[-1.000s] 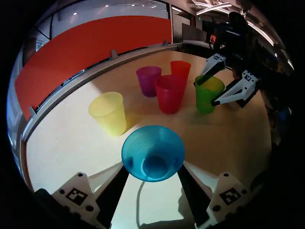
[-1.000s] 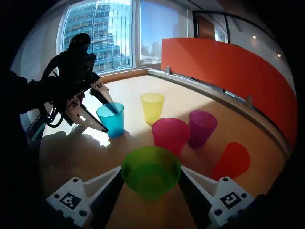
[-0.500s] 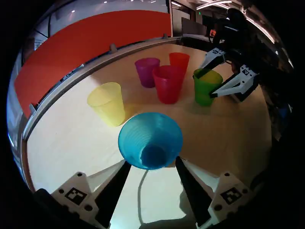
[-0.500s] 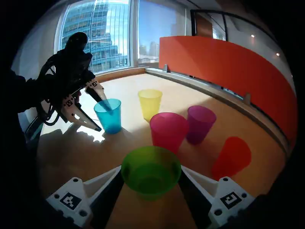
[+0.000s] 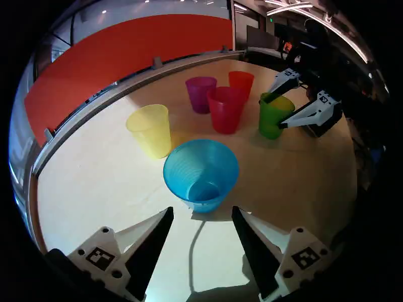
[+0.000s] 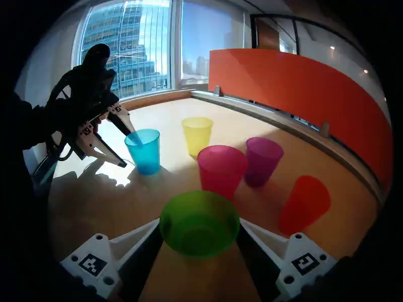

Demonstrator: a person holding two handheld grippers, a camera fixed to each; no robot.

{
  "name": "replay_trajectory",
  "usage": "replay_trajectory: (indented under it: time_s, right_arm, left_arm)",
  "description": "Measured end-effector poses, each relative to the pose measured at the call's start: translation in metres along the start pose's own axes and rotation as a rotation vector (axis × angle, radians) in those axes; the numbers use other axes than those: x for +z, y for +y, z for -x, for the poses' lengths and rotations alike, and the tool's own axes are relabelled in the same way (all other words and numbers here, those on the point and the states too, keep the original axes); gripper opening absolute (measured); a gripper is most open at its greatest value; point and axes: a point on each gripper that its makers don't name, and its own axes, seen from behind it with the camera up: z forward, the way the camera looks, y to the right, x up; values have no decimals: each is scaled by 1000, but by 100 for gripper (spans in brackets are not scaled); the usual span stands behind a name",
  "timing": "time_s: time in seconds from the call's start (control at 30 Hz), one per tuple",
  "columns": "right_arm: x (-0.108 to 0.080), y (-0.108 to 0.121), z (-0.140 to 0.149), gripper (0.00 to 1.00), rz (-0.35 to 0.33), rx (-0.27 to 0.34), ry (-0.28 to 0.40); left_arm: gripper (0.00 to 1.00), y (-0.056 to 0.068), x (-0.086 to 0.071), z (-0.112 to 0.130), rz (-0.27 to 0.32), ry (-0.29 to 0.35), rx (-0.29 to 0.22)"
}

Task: Pour water

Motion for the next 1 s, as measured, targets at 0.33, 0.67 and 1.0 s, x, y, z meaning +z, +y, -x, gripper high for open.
replay_trajectory:
  time_s: [0.33,0.67,1.0]
  right_arm:
    - [-9,4,7,100,23,31,-4]
    - [-38,5,8,100,65,31,16]
    - [-79,7,9,100,135,58,61]
  left_arm:
    - [85,-1,-14,-1,-20,20,-12]
    - [85,-6,-37,0,-69,54,-44]
    - [85,-11,-63,0,-134,115,-103]
